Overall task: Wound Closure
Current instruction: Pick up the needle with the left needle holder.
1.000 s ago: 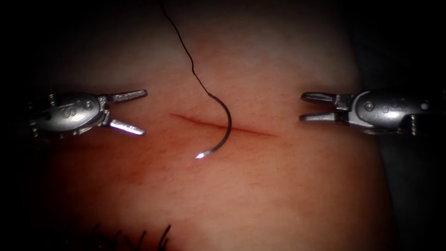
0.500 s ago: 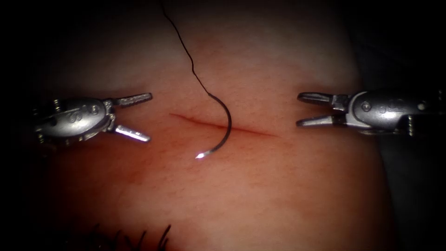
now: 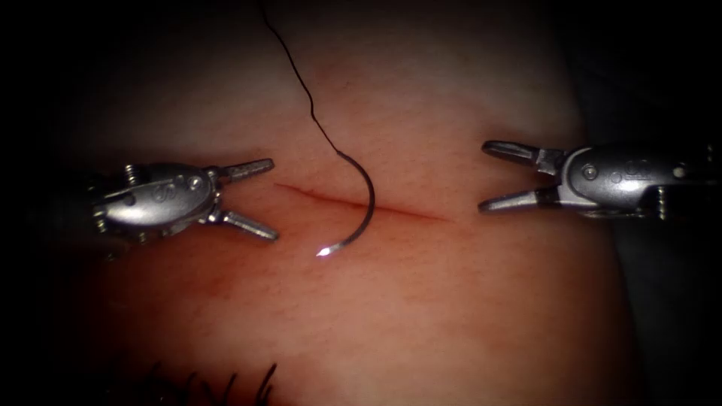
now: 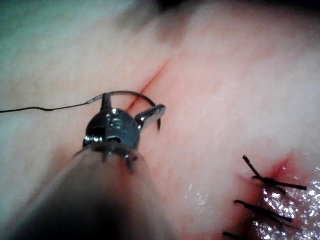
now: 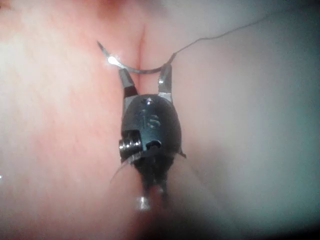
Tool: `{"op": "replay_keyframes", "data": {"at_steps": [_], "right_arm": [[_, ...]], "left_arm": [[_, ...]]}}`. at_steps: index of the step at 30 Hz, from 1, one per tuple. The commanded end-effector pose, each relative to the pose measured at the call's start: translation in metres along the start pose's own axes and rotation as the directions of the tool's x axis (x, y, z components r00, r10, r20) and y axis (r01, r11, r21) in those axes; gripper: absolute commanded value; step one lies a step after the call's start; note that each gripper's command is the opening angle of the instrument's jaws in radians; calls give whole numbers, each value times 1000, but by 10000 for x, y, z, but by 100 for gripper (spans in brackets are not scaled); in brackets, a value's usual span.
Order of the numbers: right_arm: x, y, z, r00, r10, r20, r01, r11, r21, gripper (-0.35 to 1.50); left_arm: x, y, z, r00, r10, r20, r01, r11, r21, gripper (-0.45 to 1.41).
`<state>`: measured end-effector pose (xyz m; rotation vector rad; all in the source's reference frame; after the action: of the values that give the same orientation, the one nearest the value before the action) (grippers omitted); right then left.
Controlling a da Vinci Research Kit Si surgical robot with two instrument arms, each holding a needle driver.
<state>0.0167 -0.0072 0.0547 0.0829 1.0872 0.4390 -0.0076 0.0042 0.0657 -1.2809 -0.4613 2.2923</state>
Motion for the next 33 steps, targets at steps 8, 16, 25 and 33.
{"op": "replay_keyframes", "data": {"at_steps": [8,16,25,33], "right_arm": [[-2,-4,10,1000,0,3,0,1000,-2,82],[-2,-5,10,1000,-2,8,2,1000,1,82],[-3,-5,10,1000,-3,10,3,1000,2,82],[-2,-6,11,1000,-3,15,3,1000,0,82]], "left_arm": [[-5,6,30,989,-28,142,18,997,73,60],[-9,5,50,964,-38,262,7,993,118,62],[-18,16,74,934,-23,355,-12,995,96,62],[-22,16,86,920,-21,390,-14,996,88,62]]}}
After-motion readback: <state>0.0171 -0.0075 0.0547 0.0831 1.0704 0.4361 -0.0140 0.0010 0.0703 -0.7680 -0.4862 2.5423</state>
